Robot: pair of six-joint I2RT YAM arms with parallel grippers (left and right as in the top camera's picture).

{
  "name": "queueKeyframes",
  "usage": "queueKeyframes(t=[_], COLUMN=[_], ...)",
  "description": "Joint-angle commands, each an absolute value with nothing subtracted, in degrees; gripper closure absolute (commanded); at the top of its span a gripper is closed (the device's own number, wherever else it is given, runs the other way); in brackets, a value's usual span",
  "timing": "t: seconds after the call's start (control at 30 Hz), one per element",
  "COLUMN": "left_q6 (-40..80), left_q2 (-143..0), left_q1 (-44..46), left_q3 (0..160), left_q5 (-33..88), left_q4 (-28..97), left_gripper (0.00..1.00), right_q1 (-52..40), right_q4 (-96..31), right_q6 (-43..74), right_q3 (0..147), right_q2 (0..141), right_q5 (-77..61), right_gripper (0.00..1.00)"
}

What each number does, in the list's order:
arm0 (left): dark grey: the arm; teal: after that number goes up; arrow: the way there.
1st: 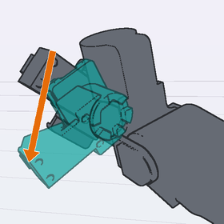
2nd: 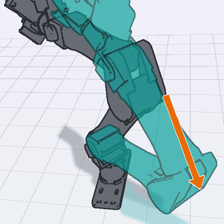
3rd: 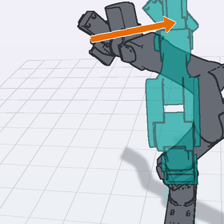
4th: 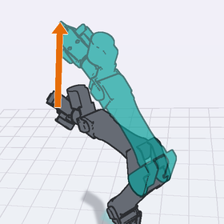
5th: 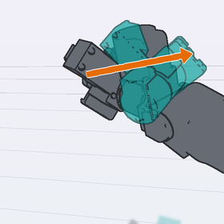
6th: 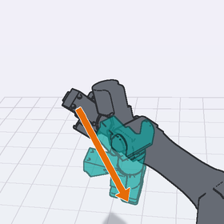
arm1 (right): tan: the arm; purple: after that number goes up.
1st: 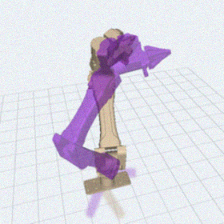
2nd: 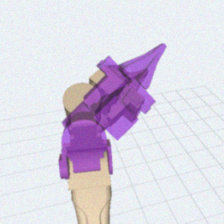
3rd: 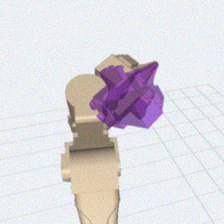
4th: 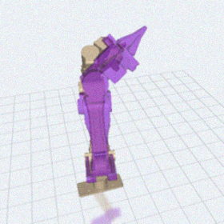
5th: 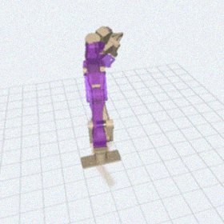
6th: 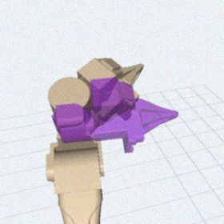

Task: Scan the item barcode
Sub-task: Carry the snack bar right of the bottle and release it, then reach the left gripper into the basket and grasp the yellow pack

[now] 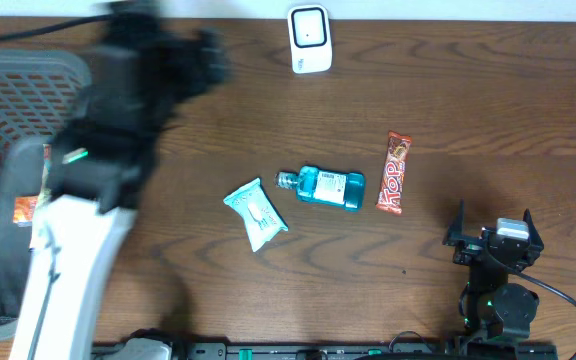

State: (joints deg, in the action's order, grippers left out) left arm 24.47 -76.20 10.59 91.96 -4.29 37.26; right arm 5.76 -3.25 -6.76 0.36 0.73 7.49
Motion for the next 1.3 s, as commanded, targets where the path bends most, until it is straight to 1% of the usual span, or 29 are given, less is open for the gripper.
queueKeyframes(t=[0.0,0.1,0.13,0.17,0.27,0.3,0.43,0.5,0.63,0.8,1.07,1.27], left_q6=[31.7,38.7,41.7,42.8,43.0,42.9,39.1,34.2,20.2,8.6,1.0,-5.8], left_q2=[-73.5,-73.5,-74.4,-75.3,-78.6,-80.3,-87.8,-91.6,-98.5,-105.3,-113.8,-119.5], left_q1=[-2.1,-14.2,-19.8,-23.3,-30.4,-32.5,-37.5,-38.2,-37.9,-37.8,-37.8,-37.8], left_q3=[91.7,91.7,91.2,90.6,88.7,88.0,87.1,87.0,87.0,87.0,87.0,86.2], left_q5=[-5.7,-5.6,-5.4,-4.6,-0.7,1.0,6.2,6.5,6.5,6.5,7.4,16.9], left_q4=[41.7,48.3,52.0,54.1,57.3,57.6,57.4,56.3,52.8,50.4,49.0,49.9], left_gripper=[0.09,0.05,0.04,0.04,0.03,0.00,0.00,0.00,0.00,0.00,0.00,0.00], right_q1=[5.5,5.5,5.5,5.5,5.5,5.5,5.5,5.5,5.5,5.5,5.5,5.5], right_q4=[-3.5,-3.5,-3.5,-3.5,-3.5,-3.5,-3.5,-3.5,-3.5,-3.5,-3.5,-3.5], right_q6=[-7.4,-7.4,-7.4,-7.4,-7.4,-7.4,-7.4,-7.4,-7.4,-7.4,-7.4,-7.4], right_q3=[0.3,0.3,0.3,0.3,0.3,0.3,0.3,0.3,0.3,0.3,0.3,0.3], right_q2=[0.6,0.6,0.6,0.6,0.6,0.6,0.6,0.6,0.6,0.6,0.6,0.6], right_q5=[7.8,7.8,7.8,7.8,7.8,7.8,7.8,7.8,7.8,7.8,7.8,7.8], right_gripper=[0.01,0.01,0.01,0.01,0.01,0.01,0.01,0.01,0.01,0.01,0.01,0.01])
